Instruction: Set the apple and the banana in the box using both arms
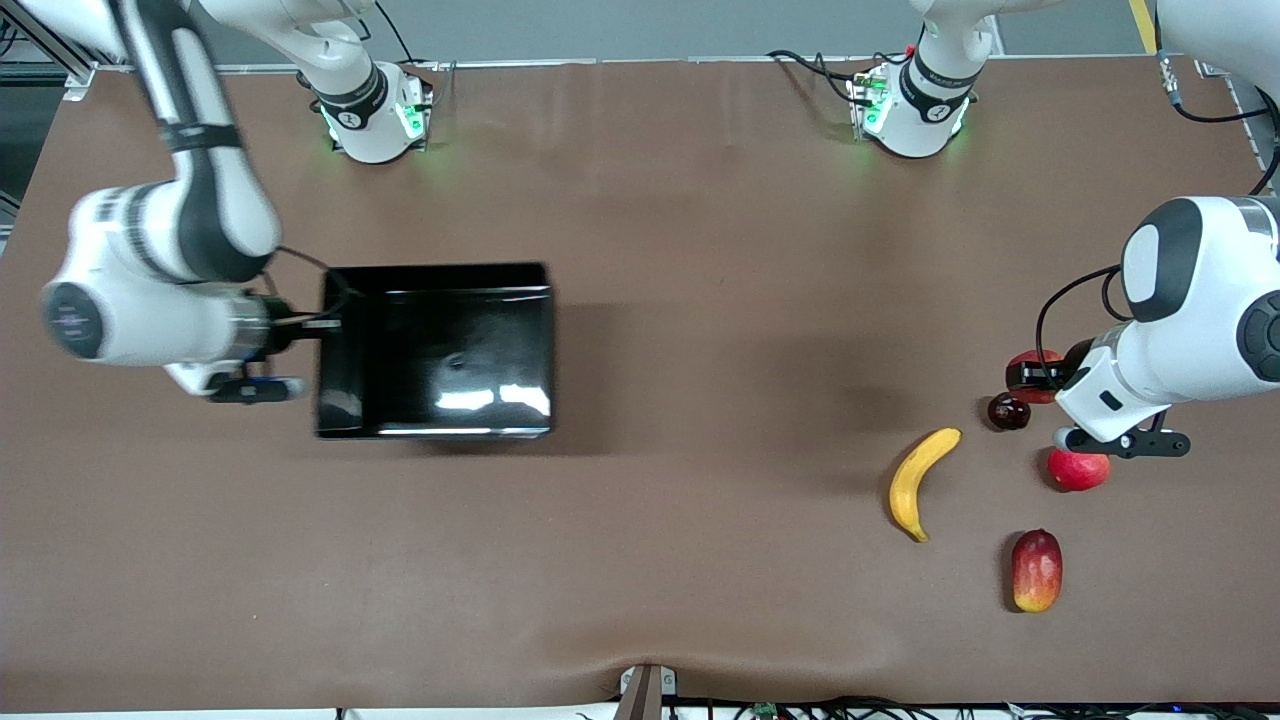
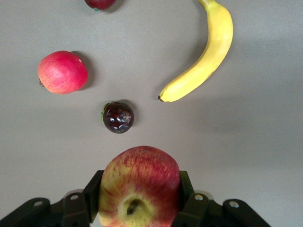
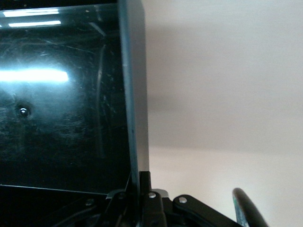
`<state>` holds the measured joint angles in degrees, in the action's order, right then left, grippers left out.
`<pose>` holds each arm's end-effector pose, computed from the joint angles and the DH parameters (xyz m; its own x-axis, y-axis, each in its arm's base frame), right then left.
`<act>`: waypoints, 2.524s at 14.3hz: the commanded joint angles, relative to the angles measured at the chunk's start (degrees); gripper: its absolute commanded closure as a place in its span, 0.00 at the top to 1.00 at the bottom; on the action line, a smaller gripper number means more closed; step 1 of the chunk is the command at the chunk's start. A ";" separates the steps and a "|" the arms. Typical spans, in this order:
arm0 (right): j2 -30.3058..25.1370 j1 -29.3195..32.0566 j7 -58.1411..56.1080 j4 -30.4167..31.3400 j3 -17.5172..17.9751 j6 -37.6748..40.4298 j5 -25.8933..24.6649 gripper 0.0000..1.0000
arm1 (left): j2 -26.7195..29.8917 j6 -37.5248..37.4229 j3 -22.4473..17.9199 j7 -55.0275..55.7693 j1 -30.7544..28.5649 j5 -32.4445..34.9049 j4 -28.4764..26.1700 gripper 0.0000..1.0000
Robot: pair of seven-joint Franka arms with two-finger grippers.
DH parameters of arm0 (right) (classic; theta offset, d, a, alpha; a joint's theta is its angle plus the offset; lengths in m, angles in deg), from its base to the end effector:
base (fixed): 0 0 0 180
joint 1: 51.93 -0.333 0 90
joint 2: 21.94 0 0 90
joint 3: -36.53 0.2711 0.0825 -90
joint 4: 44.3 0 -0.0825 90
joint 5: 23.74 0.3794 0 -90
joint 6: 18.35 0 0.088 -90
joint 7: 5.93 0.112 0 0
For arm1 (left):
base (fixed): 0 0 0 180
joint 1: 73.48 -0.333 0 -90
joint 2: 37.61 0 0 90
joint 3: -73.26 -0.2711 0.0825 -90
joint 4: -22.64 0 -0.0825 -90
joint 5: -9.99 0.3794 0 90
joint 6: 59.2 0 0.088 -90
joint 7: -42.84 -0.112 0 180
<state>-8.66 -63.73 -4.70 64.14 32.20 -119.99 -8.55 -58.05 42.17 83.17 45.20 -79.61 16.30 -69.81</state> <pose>0.5466 0.0968 0.3159 0.9349 0.0441 -0.3521 -0.0286 -0.9796 -0.1987 0.6172 -0.0222 0.3622 0.9802 -0.0465 -0.1925 -0.0570 -0.9971 -0.0495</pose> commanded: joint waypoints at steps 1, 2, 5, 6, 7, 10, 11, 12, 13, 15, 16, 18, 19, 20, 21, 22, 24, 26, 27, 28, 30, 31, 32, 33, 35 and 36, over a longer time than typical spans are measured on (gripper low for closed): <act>0.08 -3.92 7.00 -2.35 -0.77 -0.14 5.71 0.00 | 1.37 -0.30 0.37 0.45 -0.37 -0.94 -1.24 0.00; 0.69 -6.63 8.25 -2.88 -0.85 -1.53 8.08 0.00 | 1.19 -0.30 0.37 0.54 -0.37 -0.94 -1.15 0.00; 3.59 -14.19 12.73 -3.06 -0.86 -9.95 9.24 0.00 | 0.75 0.22 0.29 0.54 -0.28 -0.94 -1.06 0.00; 5.08 -17.69 13.18 -3.23 -0.94 -12.85 9.07 0.00 | 0.66 0.22 0.29 0.63 -0.28 -0.94 -1.06 0.00; 6.66 -19.99 14.41 -3.58 -0.94 -15.23 9.07 0.00 | 0.66 0.31 0.29 0.63 -0.28 -0.94 -1.06 0.00; 12.98 -24.57 16.70 -8.22 -0.94 -17.81 8.54 0.00 | 0.40 0.31 0.29 0.63 -0.37 -0.94 -1.06 0.00; 15.09 -26.06 17.40 -9.98 -0.94 -17.98 8.54 0.00 | 0.14 0.40 0.29 0.63 -0.37 -0.94 -1.06 0.00; 17.11 -27.64 20.10 -11.74 -1.03 -18.50 8.37 0.00 | 0.14 0.66 0.37 0.63 -0.46 -1.03 -1.06 0.00; 19.05 -28.88 23.53 -13.76 -1.03 -19.55 8.02 0.00 | 0.14 0.84 0.29 0.71 -0.37 -1.38 -1.06 0.00; 21.61 -30.64 25.75 -15.27 -1.12 -20.96 7.40 0.00 | 0.14 0.93 0.29 0.71 -0.37 -2.61 -1.06 0.00; 22.14 -30.65 25.84 -15.19 -1.12 -22.45 6.70 0.00 | 0.05 1.01 0.29 0.80 -0.28 -2.61 -1.15 0.00; 23.19 -30.91 25.84 -15.10 -1.12 -24.39 6.34 0.00 | -0.13 1.02 0.29 1.24 -0.11 -2.61 -1.23 0.00; 23.37 -31.09 25.93 -15.10 -1.12 -24.57 6.43 0.19 | -0.13 1.02 0.29 1.76 -0.02 -2.61 -1.24 0.00; 23.38 -30.83 26.02 -15.01 -1.21 -24.40 6.43 0.81 | -0.13 1.02 0.29 1.94 0.07 -2.61 -1.24 0.00; 23.03 -30.13 26.54 -15.10 -1.21 -23.70 6.52 1.00 | -0.13 1.02 0.29 1.95 0.07 -2.61 -1.32 0.00; 22.50 -29.95 26.90 -15.27 -1.29 -23.52 6.52 1.00 | -0.13 1.02 0.29 1.95 0.07 -2.61 -1.58 0.00; 20.14 -27.94 27.43 -15.71 -1.73 -19.60 6.52 1.00 | 0.31 1.63 0.37 3.17 -0.02 -2.79 -2.55 0.00; 17.24 -25.12 27.51 -19.21 -2.34 -12.13 6.34 1.00 | 0.66 3.29 0.46 4.66 0.16 -3.14 -3.78 0.00; 16.18 -24.07 27.43 -22.10 -3.65 -8.79 6.34 1.00 | 0.66 3.74 0.64 5.54 0.42 -3.40 -3.96 0.00; 16.17 -23.36 27.17 -25.87 -5.84 -5.01 6.26 1.00 | 0.58 3.83 1.68 6.85 0.42 -3.58 -3.96 0.00; 16.78 -21.69 26.81 -33.34 -10.24 5.78 5.65 1.00 | 0.40 4.53 3.44 10.19 0.42 -3.58 -3.96 0.00; 16.87 -20.90 26.72 -36.51 -11.74 9.32 3.55 1.00 | 0.14 4.97 4.75 11.69 0.42 -3.58 -3.87 0.00; 16.70 -19.67 26.03 -38.63 -12.10 11.27 0.92 1.00 | -0.13 5.67 5.46 12.22 0.42 -3.76 -3.87 0.00; 16.43 -18.01 24.89 -39.79 -12.19 13.46 -0.67 1.00 | -0.48 6.46 5.91 12.49 0.68 -5.06 -3.87 0.00; 15.91 -14.23 21.90 -41.98 -12.46 19.60 -0.95 1.00 | -1.36 8.21 6.79 15.90 2.25 -6.39 -3.87 0.00; 13.82 -12.30 21.37 -42.17 -12.46 21.98 -1.13 1.00 | -1.88 9.09 6.79 18.01 3.92 -6.31 -3.87 0.00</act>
<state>6.41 -79.66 18.51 24.49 19.25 -102.66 -8.85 -59.18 49.38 89.69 59.77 -77.87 10.92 -73.61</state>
